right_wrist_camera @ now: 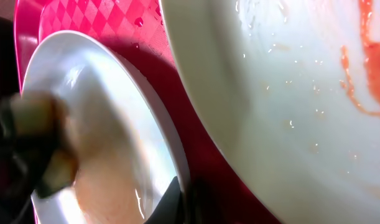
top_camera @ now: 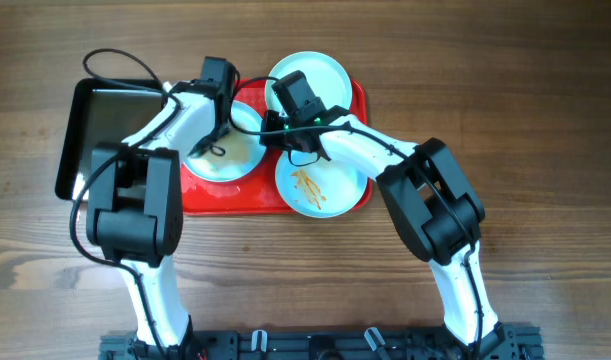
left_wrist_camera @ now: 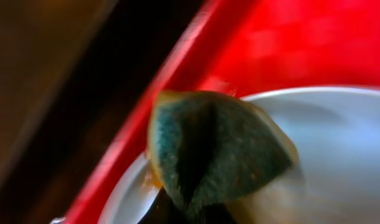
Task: Clean dirty plates on tray and stack at the side
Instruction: 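Scrub the held plate with the sponge in the left gripper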
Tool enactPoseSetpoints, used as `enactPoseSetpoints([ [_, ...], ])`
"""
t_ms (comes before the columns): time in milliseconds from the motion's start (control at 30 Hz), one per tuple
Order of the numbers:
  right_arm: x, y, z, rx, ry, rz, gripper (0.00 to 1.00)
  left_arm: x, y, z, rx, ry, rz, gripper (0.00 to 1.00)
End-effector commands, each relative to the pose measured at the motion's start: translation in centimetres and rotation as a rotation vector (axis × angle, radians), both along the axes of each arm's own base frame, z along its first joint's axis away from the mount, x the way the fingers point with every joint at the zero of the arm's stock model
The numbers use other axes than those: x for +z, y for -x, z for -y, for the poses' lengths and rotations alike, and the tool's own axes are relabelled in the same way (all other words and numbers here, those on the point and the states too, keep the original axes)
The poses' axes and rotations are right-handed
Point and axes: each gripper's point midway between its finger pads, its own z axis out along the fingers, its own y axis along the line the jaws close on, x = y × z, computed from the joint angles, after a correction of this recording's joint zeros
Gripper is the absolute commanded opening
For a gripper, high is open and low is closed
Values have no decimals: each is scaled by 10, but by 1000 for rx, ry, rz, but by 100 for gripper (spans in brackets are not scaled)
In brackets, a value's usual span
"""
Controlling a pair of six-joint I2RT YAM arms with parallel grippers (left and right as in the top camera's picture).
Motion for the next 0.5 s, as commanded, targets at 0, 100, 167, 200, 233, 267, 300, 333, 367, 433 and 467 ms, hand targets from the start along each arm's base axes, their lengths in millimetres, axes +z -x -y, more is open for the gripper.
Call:
enactPoseSetpoints([
  [0, -19, 2, 6, -24, 19, -37, 5, -75, 107, 0, -84, 114, -512, 4],
  [100, -19, 3, 5, -20, 16, -39, 5, -77, 133, 53, -169, 458, -632, 4],
  [167, -19, 3, 5, -19, 15, -41, 5, -74, 136, 85, -236, 659, -636, 4],
  [200, -19, 3, 5, -19, 14, -41, 5, -72, 135, 96, -275, 726, -628, 4],
  [233, -19, 3, 5, -19, 14, -40, 5, -72, 133, 102, -303, 763, -617, 4],
  [267, -19, 3, 5, -20, 14, -40, 4, -73, 127, 106, -321, 786, -590, 4],
  [300, -19, 2, 5, -20, 14, -41, 5, -74, 121, 109, -332, 799, -562, 4],
  [333, -19, 2, 5, -20, 14, -40, 5, -76, 115, 113, -343, 816, -532, 4],
  [367, -19, 3, 5, -19, 14, -40, 4, -77, 104, 119, -363, 840, -482, 4],
  [433, -20, 2, 7, -23, 17, -44, 5, -81, 89, 123, -390, 843, -418, 4],
  [467, -20, 2, 7, -23, 18, -46, 5, -82, 83, 124, -398, 840, -391, 4],
])
